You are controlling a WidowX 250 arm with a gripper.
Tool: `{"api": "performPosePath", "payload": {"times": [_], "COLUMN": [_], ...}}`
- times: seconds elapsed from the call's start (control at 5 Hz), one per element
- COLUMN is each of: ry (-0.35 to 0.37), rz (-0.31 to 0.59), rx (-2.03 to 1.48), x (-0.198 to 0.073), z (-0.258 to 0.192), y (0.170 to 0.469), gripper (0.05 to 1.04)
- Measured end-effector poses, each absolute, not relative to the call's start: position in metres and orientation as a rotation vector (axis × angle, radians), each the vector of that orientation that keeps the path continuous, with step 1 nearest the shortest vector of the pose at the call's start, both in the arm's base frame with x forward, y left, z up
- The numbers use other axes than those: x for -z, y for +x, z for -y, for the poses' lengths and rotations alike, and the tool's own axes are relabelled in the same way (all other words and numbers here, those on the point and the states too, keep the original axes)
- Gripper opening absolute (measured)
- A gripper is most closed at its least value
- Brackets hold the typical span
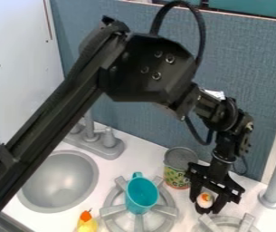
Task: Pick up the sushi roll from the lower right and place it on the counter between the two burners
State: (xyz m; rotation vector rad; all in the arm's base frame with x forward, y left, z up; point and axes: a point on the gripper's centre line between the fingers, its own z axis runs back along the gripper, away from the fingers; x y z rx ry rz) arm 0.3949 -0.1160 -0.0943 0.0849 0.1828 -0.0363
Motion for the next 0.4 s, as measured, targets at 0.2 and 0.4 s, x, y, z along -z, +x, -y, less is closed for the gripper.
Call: {"api": "performPosePath", "payload": {"times": [0.2, 0.4], "ry": [0.071, 0.034], "rz": [-0.185, -0.089], "rx": [0.029, 0.023], "x": [0.091, 0.048], "z": [0.115, 0.118], "y": [0.390, 0.395], "gripper": [1.007, 1.003]}}
